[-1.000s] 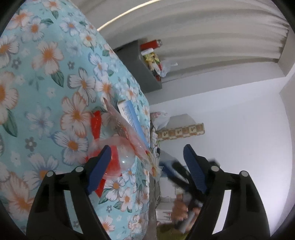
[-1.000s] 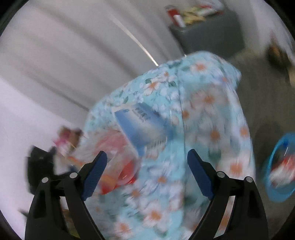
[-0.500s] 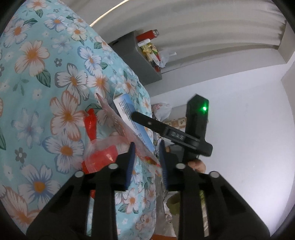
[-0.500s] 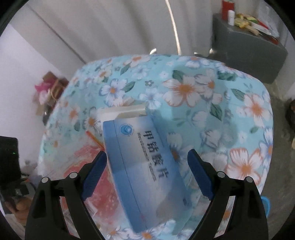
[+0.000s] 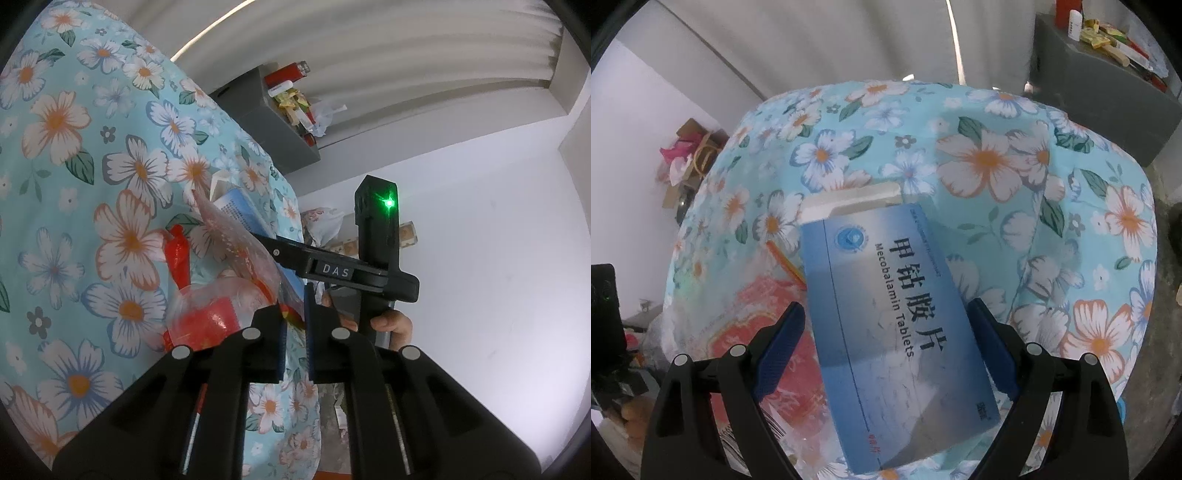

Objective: Collect trash
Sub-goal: 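Grasp the blue medicine box with the right gripper while the left gripper grasps the clear bag, then lift the medicine box and clear bag and carry them toward the wastebasket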

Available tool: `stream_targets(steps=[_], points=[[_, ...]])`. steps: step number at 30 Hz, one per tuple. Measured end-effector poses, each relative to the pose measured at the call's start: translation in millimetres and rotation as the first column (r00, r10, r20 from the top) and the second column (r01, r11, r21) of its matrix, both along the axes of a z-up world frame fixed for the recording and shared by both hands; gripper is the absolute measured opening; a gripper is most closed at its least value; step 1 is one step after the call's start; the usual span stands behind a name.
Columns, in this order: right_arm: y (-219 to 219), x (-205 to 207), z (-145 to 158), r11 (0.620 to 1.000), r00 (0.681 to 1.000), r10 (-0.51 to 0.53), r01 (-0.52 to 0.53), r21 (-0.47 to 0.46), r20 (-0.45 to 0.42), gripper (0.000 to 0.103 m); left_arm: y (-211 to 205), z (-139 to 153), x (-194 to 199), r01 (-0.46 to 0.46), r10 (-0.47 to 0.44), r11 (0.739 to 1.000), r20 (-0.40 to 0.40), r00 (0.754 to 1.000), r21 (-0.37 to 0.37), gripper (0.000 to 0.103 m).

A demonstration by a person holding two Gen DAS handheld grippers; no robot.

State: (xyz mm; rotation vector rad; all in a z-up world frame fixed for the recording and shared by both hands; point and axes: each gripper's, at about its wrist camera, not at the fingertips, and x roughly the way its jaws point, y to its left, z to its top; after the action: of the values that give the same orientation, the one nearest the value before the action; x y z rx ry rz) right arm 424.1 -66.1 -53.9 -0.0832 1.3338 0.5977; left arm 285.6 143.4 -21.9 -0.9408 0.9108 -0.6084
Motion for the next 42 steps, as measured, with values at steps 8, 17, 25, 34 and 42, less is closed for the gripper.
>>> stream_targets(steps=[8,17,25,34,42], points=[[-17.8,-1.8,6.7,0.996,0.996,-0.084,0.083,0.021,0.029,0.082,-2.9,9.2,-2.3,0.002,-0.003,1.000,0.044,0.999,0.021,0.004],[-76.0,-38.5,42.4,0.946,0.959,-0.270,0.248,0.209,0.085,0.080,-6.9,33.1,-14.6,0.009,-0.017,0.999,0.146,0.989,0.053,0.001],[-129.4,-125.5,54.2,0.864,0.887,-0.450,0.401,0.303,0.108,0.079,-23.6,63.5,-48.4,0.042,-0.072,0.992,0.248,0.966,0.123,0.000],[-141.6,-229.5,26.2,0.854,0.853,-0.508,0.481,0.198,0.119,0.079,-60.5,75.9,-110.3,0.085,-0.180,0.950,0.304,0.935,0.301,0.000],[-121.4,-269.7,-10.6,0.867,0.854,-0.498,0.493,0.068,0.153,0.079,-73.1,70.8,-164.4,0.085,-0.227,0.891,0.276,0.934,0.446,0.000]])
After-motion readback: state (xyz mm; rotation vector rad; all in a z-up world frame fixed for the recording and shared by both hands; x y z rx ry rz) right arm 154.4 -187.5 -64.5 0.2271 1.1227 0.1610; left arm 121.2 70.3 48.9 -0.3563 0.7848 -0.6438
